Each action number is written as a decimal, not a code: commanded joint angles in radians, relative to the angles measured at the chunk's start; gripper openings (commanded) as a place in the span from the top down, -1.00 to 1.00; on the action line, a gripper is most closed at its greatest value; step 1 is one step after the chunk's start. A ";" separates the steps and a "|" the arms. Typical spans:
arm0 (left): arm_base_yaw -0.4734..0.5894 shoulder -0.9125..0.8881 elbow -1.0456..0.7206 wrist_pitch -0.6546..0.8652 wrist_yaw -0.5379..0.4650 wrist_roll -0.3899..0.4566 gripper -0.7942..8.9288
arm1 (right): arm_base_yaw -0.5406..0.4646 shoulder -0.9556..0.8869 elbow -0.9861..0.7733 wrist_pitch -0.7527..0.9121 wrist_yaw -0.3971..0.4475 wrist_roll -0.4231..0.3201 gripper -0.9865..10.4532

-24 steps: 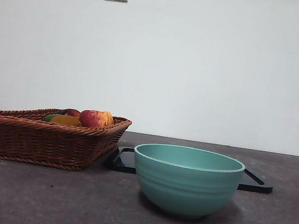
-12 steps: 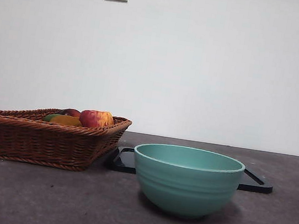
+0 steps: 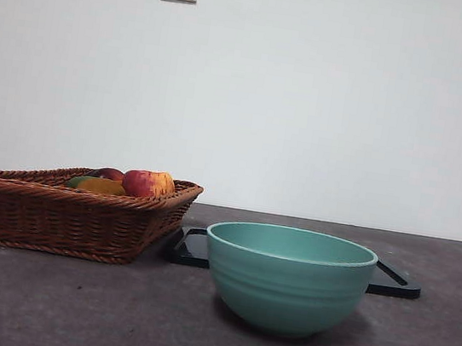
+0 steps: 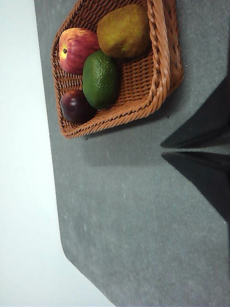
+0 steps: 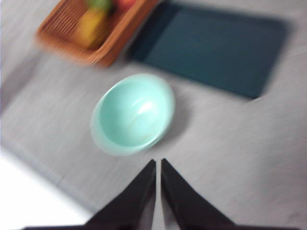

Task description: Pick up the wifruite, put it on the bowl, pick up the plate, put it on desk

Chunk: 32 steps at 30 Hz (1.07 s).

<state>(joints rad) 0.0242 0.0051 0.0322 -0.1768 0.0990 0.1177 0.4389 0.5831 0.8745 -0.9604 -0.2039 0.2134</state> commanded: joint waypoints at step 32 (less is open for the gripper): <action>0.002 -0.002 -0.021 -0.008 -0.003 -0.003 0.81 | -0.431 -0.579 -0.801 0.748 0.134 -0.203 0.82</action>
<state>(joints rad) 0.0242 0.0051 0.0322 -0.1768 0.0990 0.1173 0.0101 0.0051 0.0780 -0.2214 -0.0746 0.0216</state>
